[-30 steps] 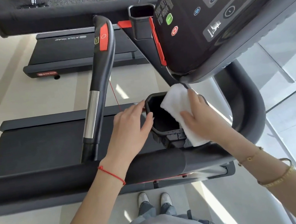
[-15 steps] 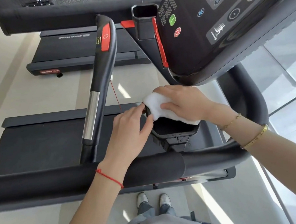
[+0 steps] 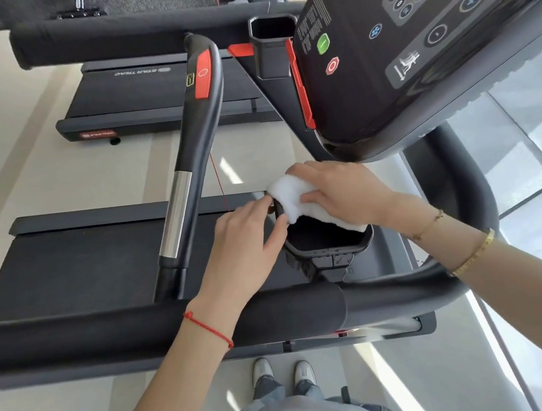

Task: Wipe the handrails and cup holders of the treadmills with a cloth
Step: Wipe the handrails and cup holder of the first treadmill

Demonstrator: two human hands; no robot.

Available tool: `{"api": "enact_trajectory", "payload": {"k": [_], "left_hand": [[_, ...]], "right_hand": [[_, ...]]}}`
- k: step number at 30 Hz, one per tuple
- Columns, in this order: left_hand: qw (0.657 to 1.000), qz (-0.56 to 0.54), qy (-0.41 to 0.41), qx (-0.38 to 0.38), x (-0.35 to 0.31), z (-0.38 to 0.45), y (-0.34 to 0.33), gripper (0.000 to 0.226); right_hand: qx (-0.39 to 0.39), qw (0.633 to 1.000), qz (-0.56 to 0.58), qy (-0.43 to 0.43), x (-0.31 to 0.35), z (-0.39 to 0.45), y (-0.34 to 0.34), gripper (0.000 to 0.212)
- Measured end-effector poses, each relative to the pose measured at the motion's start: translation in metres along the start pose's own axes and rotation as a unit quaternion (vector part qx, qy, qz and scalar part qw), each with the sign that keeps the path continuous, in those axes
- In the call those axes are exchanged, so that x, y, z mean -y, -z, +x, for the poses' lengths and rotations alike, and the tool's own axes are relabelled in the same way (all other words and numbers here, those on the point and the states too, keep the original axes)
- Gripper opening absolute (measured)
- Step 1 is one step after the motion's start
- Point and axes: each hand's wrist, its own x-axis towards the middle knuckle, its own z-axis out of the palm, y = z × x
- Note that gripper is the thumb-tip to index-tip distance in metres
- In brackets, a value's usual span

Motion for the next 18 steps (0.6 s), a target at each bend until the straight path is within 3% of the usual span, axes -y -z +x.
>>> {"api": "enact_trajectory", "payload": {"k": [4, 8, 10, 13, 18], "left_hand": [[1.000, -0.009, -0.009, -0.002, 0.000, 0.000, 0.000, 0.046], [1.000, -0.016, -0.004, 0.001, -0.001, -0.001, 0.001, 0.048], [1.000, -0.019, -0.004, 0.003, -0.001, -0.001, 0.000, 0.048], [1.000, -0.017, -0.008, 0.012, -0.002, 0.001, 0.000, 0.046], [1.000, -0.016, -0.010, 0.013, -0.002, -0.001, 0.001, 0.046]], "right_hand": [[-0.027, 0.993, 0.051, -0.105, -0.002, -0.027, -0.005, 0.041], [-0.045, 0.964, 0.134, -0.227, 0.017, -0.056, -0.009, 0.056], [-0.066, 0.945, 0.180, -0.264, 0.024, -0.070, -0.015, 0.048], [-0.046, 0.935, 0.207, -0.283, 0.021, -0.065, -0.012, 0.027], [0.003, 0.942, 0.218, -0.255, 0.003, -0.030, 0.000, 0.040]]}}
